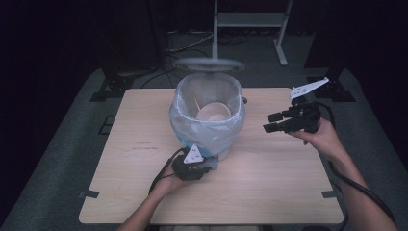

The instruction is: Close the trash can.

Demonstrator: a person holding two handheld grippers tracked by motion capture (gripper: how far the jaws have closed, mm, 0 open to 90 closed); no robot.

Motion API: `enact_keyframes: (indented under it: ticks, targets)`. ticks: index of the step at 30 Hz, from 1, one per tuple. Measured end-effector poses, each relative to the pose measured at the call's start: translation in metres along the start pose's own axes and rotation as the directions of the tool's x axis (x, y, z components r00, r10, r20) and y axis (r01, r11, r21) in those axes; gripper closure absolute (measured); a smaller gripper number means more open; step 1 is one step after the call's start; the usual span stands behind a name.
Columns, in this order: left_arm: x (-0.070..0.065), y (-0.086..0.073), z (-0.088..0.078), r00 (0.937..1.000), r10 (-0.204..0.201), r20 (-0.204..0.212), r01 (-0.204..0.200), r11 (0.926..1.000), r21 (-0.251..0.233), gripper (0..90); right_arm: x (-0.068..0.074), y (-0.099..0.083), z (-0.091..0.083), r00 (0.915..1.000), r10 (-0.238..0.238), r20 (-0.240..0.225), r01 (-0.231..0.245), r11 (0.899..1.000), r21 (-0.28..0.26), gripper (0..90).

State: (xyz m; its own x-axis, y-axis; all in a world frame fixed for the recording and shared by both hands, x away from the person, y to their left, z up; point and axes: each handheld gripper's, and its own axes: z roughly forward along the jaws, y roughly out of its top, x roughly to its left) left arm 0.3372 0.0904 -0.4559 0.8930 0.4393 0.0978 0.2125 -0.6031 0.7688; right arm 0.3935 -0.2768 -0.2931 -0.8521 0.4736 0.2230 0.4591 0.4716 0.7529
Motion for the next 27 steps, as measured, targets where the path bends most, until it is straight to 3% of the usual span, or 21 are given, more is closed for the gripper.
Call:
enact_keyframes:
  ticks: [2,10,18,27]
  targets:
    - [0.0,0.0,-0.007,1.0,0.002,0.002,-0.002,1.0,-0.007,57.0,-0.002,-0.008,0.002,0.9998,0.015,0.01,-0.015,1.0,0.003,41.3]
    - [0.007,-0.009,-0.035,0.9981,-0.06,0.008,0.061,0.9972,-0.044,49.9,-0.01,-0.04,0.008,0.9976,0.065,0.023,-0.065,0.998,-0.021,39.6]
    - [0.018,-0.026,-0.066,0.9939,-0.107,-0.028,0.105,0.9927,-0.059,43.1,-0.013,-0.073,0.012,0.9935,0.104,0.047,-0.102,0.994,-0.036,36.4]
    - [0.024,-0.046,-0.087,0.9862,-0.153,-0.063,0.149,0.9866,-0.067,36.3,-0.009,-0.107,0.019,0.9897,0.133,0.054,-0.13,0.99,-0.046,35.0]
